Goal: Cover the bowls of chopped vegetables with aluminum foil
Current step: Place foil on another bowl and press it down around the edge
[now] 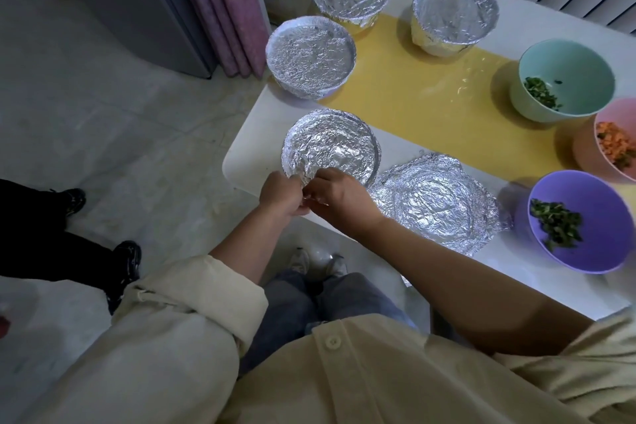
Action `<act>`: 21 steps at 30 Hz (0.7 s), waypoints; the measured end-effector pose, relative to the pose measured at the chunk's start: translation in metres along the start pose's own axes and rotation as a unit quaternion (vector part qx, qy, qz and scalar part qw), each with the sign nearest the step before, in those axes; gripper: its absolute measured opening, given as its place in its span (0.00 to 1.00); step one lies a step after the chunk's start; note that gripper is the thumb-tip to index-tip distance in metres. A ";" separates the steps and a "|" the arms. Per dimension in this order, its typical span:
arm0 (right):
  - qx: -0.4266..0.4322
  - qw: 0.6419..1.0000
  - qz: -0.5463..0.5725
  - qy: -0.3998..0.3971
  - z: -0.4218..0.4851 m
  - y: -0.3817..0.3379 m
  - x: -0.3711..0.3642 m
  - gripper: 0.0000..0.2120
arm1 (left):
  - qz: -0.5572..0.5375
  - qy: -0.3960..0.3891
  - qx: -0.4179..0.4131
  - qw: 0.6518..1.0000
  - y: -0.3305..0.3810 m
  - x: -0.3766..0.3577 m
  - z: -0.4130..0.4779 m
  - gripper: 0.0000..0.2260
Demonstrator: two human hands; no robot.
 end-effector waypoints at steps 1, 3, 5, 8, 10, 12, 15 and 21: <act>-0.006 1.000 0.010 0.013 0.000 0.002 0.005 0.07 | 0.013 -0.001 -0.008 1.000 0.001 0.001 0.002 0.13; -0.044 0.996 0.017 0.080 -0.001 0.011 0.022 0.12 | 0.033 -0.010 -0.012 0.999 0.004 0.005 0.003 0.13; -0.104 0.981 -0.001 0.164 -0.005 0.026 0.040 0.12 | 0.029 -0.017 -0.005 0.999 0.004 0.007 0.004 0.12; -0.212 0.948 0.005 0.239 -0.012 0.051 0.048 0.16 | -0.009 -0.011 0.021 1.000 0.002 0.008 0.005 0.11; -0.299 0.918 0.093 0.243 -0.013 0.063 0.045 0.21 | -0.045 0.019 0.030 0.998 0.002 0.007 0.008 0.12; -0.413 0.856 0.219 0.222 -0.014 0.067 0.038 0.24 | -0.073 0.060 0.011 0.995 0.003 0.004 0.011 0.18; -0.503 0.761 0.353 0.207 -0.014 0.070 0.021 0.22 | -0.166 0.109 -0.009 0.980 0.005 -0.002 0.014 0.19; -0.519 0.713 0.388 0.267 -0.007 0.065 0.008 0.13 | -0.284 0.140 0.007 0.949 0.002 -0.018 0.020 0.11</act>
Point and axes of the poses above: each hand's wrist, its own z-axis towards the middle knuckle, its own x-axis out of the back of the hand, y = z × x, the point moved 3 cm from there along z, towards the middle knuckle, and after that the axes turned 6 degrees about z, right-handed, at the moved point
